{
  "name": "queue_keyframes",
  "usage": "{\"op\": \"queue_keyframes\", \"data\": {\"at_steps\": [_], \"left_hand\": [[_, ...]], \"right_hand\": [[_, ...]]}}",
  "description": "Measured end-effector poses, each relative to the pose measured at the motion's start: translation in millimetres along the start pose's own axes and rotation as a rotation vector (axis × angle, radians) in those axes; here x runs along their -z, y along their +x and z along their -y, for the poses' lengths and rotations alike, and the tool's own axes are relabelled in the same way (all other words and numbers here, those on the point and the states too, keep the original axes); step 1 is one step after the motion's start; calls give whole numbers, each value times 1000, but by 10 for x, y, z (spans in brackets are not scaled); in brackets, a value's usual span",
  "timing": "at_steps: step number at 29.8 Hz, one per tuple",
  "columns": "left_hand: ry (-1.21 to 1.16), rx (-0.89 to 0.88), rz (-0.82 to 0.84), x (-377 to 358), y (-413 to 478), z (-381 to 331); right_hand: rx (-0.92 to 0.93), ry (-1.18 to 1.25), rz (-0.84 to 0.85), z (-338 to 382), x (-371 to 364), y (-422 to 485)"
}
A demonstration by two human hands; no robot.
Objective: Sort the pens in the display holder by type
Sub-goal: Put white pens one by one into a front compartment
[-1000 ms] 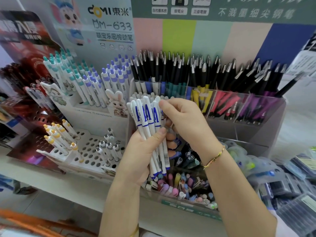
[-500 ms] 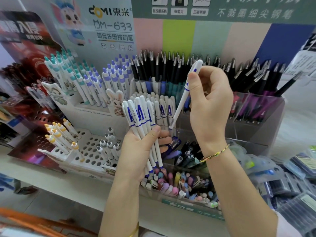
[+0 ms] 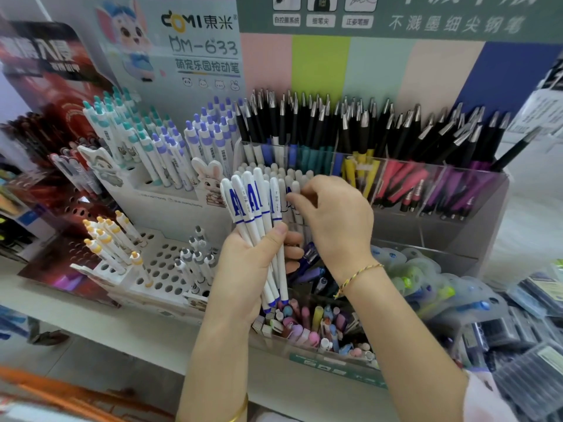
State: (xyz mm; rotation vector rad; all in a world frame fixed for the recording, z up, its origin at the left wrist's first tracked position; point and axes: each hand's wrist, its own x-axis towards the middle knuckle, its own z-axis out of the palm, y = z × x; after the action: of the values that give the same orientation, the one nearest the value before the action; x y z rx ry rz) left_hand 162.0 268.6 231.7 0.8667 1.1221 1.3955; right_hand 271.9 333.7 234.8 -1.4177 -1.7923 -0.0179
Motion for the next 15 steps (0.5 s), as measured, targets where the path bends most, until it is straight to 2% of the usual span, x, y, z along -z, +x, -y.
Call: {"op": "queue_keyframes", "data": {"at_steps": [2, 4, 7, 11, 15], "left_hand": [[-18, 11, 10, -9, -2, -8], [-24, 14, 22, -18, -11, -13], [-40, 20, 28, -16, -18, -15], [-59, 26, 44, -44, -27, -33], [-110, 52, 96, -104, -41, -57]], "right_hand": [[-15, -91, 6, 26, -2, 3], [-54, -155, 95, 37, 15, 33], [-81, -149, 144, 18, 61, 45], [-127, 218, 125, 12, 173, 28], [-161, 514, 339, 94, 322, 54]]}}
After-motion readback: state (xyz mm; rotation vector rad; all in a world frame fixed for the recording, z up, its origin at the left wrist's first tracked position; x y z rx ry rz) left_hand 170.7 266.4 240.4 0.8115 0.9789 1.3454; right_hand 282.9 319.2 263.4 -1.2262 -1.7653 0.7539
